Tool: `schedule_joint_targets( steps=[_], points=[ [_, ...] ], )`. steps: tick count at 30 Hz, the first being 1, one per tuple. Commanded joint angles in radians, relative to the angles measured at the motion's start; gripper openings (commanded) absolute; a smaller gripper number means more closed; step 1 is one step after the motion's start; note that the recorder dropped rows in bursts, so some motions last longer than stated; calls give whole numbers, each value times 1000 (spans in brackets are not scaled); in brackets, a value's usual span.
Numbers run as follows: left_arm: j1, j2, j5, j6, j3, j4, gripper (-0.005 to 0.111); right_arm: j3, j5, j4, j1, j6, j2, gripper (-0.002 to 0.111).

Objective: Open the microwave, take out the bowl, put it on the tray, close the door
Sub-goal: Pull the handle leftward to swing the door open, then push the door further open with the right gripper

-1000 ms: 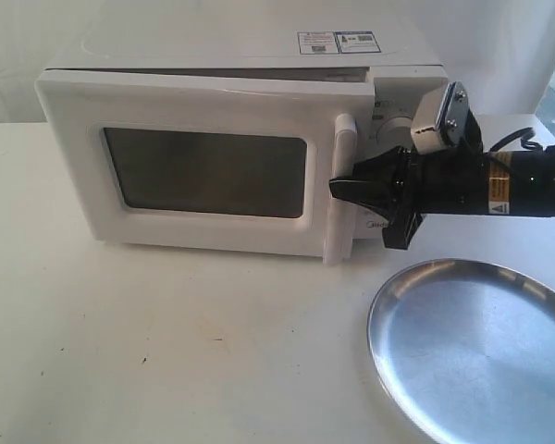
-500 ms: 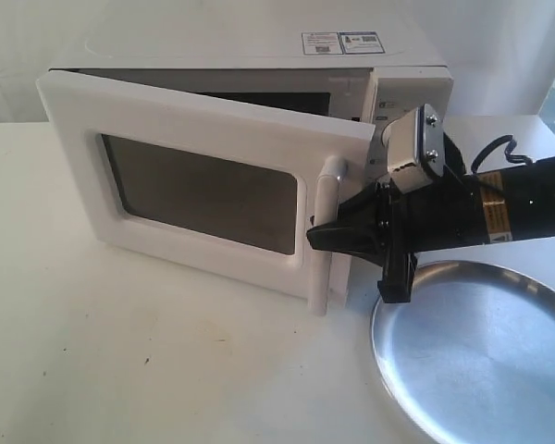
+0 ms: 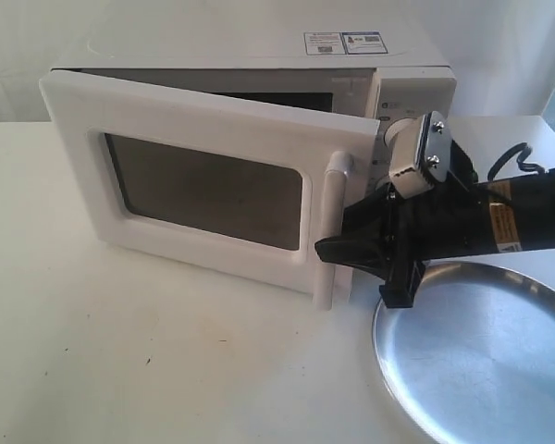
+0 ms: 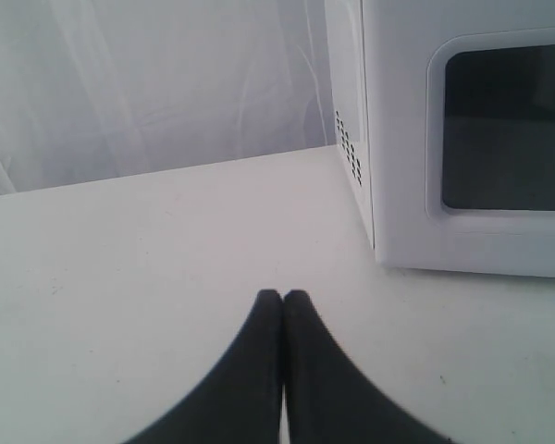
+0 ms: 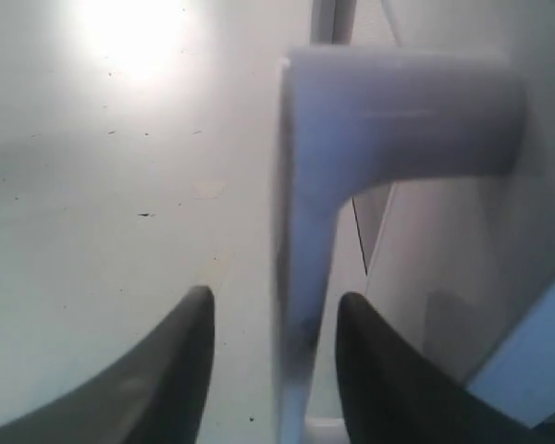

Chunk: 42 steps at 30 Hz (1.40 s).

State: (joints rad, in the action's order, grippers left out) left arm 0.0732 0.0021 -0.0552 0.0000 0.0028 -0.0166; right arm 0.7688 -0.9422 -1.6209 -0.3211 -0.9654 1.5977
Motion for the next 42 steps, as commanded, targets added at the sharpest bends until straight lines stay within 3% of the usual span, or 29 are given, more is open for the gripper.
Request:
schedule_joint_targets(
  steps=[1,11,14,17,21,25,27,33,36,42],
  points=[
    [-4,-2,-4,0,-3,8,0,-7,70,16,4,-59,-30,42],
    [-4,-2,-4,0,-3,8,0,-139,233,10,4,-143,-251,34],
    [-4,-2,-4,0,-3,8,0,-182,393,10,4,-212,-338,23],
    [-4,-2,-4,0,-3,8,0,-200,520,39,4,-217,-392,1],
    [-4,-2,-4,0,-3,8,0,-200,589,292,4,-34,-394,0],
    [-4,-2,-4,0,-3,8,0,-200,428,657,4,352,-348,0],
    [-4,-2,-4,0,-3,8,0,-200,341,767,4,449,-304,0],
    [-4,-2,-4,0,-3,8,0,-201,278,808,2,525,-151,0],
    [-4,-2,-4,0,-3,8,0,-201,152,901,2,595,-66,0],
    [-4,-2,-4,0,-3,8,0,-201,44,911,2,620,-17,0]
  ],
)
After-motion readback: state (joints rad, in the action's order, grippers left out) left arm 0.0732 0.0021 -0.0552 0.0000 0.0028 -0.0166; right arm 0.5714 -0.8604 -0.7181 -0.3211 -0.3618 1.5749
